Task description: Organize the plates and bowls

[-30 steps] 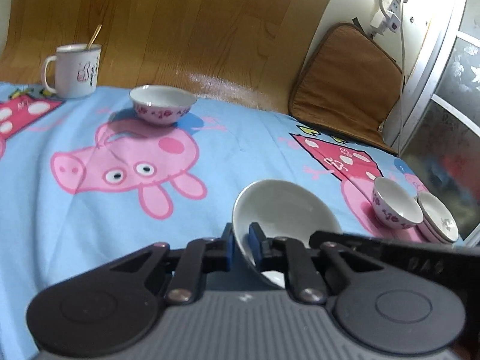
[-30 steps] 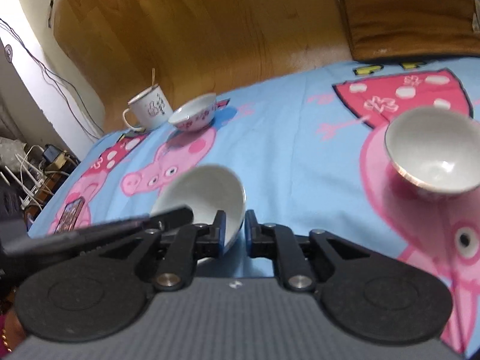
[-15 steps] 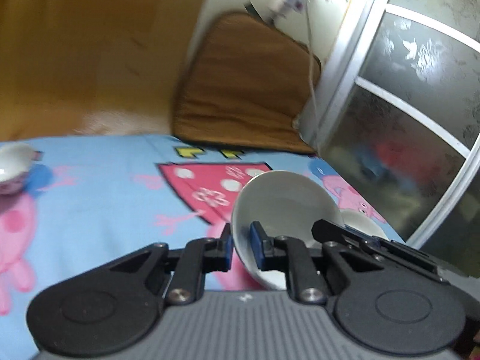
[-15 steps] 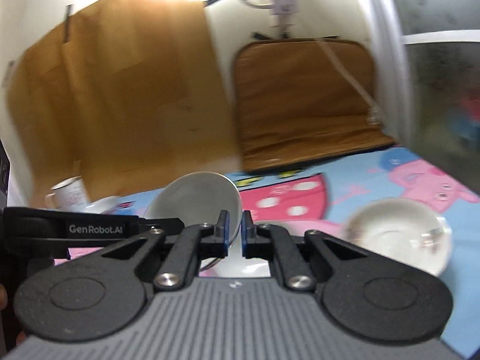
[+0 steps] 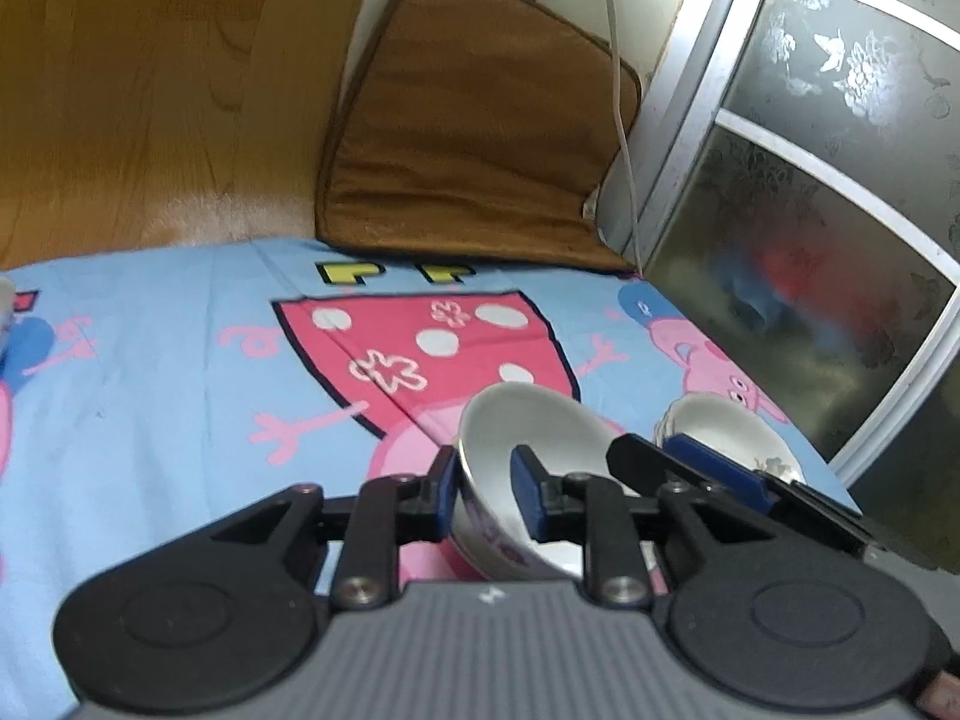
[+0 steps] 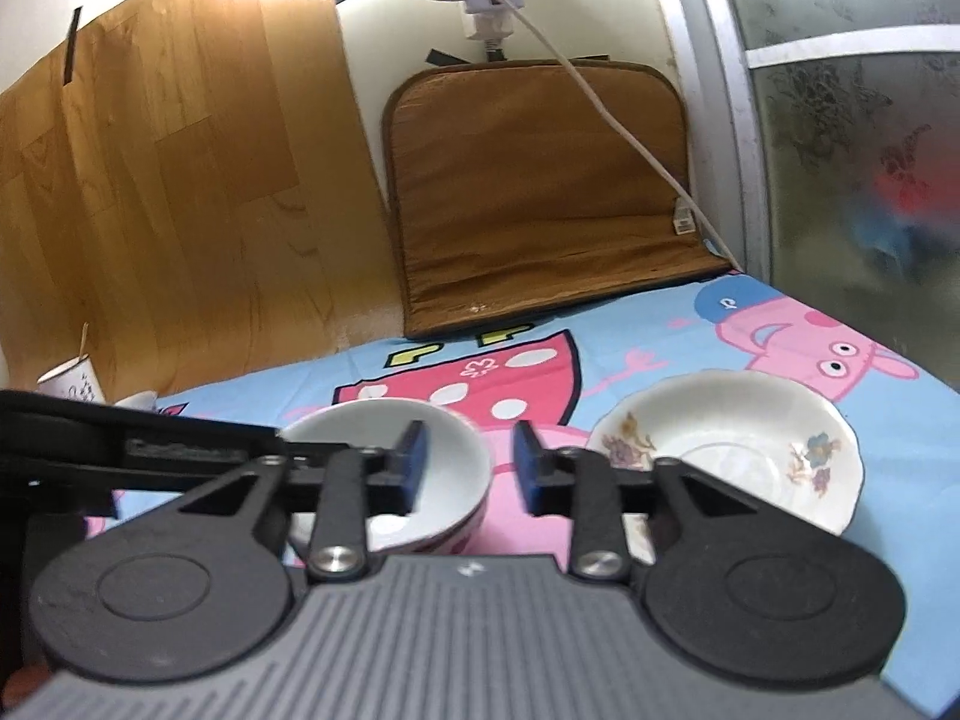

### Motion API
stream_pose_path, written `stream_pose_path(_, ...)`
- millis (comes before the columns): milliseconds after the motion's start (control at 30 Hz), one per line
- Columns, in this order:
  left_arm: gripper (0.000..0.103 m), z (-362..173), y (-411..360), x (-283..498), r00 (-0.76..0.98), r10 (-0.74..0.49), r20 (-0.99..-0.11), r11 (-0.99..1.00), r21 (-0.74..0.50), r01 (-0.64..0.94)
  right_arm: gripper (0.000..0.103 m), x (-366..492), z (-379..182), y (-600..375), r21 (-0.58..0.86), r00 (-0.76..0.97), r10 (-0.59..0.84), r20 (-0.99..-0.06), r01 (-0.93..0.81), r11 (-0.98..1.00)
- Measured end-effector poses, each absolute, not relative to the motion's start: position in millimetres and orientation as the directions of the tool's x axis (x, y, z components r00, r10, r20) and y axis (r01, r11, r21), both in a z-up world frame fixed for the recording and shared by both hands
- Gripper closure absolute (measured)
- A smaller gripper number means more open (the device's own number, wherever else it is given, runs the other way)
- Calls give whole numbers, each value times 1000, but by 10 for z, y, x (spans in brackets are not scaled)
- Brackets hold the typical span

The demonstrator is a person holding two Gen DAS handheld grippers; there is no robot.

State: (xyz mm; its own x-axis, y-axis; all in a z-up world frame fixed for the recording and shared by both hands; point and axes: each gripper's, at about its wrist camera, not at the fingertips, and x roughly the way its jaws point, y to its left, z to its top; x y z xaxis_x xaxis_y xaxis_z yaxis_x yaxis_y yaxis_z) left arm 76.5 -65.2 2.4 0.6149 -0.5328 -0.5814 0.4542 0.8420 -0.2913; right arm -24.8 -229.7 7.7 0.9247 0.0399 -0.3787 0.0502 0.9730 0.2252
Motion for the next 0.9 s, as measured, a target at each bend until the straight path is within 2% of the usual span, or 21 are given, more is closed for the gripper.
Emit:
stream_pose_path(33,61,51,-608,742,636,-517,-573,852,-277,443,60,-254,86,-2306,230,928,33,-370,57,972)
stream_pose_path(200,60,108,-149,702,695,-481,-534,877,-295,380,60,-287,189,-2192,221,948,43,-314,29,975)
stream_pose_path(333,60,55,416,711,761,-383,-524,919,-298,258,60,-261,322,-1887,224,945,155,-288,-91,970)
stream_pose_path(467,60,-87,1014,722,835,-128,-536,984,-172,40,60,35,399,-1496,316,855,368,-364,-258,913)
stream_pose_path(567,60,-210,1436,749,847,14,-531,981,-157,-115,60,483,411,-1158,416,768,480,-424,-306,857)
stream_pose_path(600,60,-248,1542,748,850,37,-526,973,-174,-150,60,645,402,-1031,436,747,497,-442,-305,847)
stream_pose_path(700,62,-269,1723,750,862,2,-507,946,-277,-166,60,1173,324,-664,502,683,525,-508,-260,825)
stream_pose_path(900,61,-259,1707,697,876,18,-482,947,-272,-169,60,1872,70,-126,481,605,474,-639,-166,861)
